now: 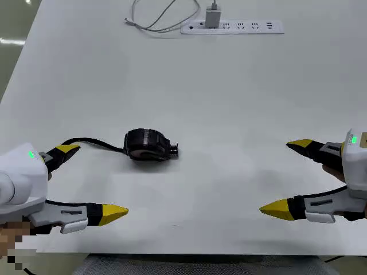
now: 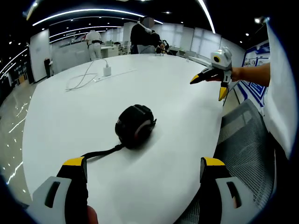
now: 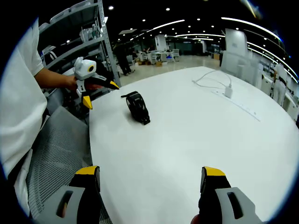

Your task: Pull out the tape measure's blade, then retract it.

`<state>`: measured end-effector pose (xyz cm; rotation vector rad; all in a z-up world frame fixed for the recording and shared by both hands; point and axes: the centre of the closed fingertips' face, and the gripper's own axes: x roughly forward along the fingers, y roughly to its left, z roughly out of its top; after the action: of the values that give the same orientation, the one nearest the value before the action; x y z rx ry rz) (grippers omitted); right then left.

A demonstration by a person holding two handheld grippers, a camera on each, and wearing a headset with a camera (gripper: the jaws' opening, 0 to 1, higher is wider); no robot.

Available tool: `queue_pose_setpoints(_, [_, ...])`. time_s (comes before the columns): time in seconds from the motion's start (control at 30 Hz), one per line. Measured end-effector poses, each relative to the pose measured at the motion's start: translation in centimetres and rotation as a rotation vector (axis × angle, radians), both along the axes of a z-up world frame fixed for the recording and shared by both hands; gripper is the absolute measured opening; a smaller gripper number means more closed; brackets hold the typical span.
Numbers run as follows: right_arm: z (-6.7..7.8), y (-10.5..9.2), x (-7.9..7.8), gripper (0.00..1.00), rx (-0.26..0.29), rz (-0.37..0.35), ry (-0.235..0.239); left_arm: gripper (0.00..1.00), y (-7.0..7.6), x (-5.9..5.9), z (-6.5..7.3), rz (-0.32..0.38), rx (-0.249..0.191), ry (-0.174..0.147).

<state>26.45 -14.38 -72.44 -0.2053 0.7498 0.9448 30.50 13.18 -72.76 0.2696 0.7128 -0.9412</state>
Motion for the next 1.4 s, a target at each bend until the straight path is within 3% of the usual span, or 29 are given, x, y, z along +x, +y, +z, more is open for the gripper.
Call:
queue_pose_setpoints(0.67, [-0.3,0.4,0.5,0.88,0.0,0.012,0.002,0.99,-0.2,0.6,-0.2,-0.025,0.005,0.001])
queue_pose_setpoints(1.4, [-1.2,2.4,2.5,0.86,-0.015,0.1,-0.007,0.92,-2.0,2.8,-1.1,-0.164,0.066,-0.016])
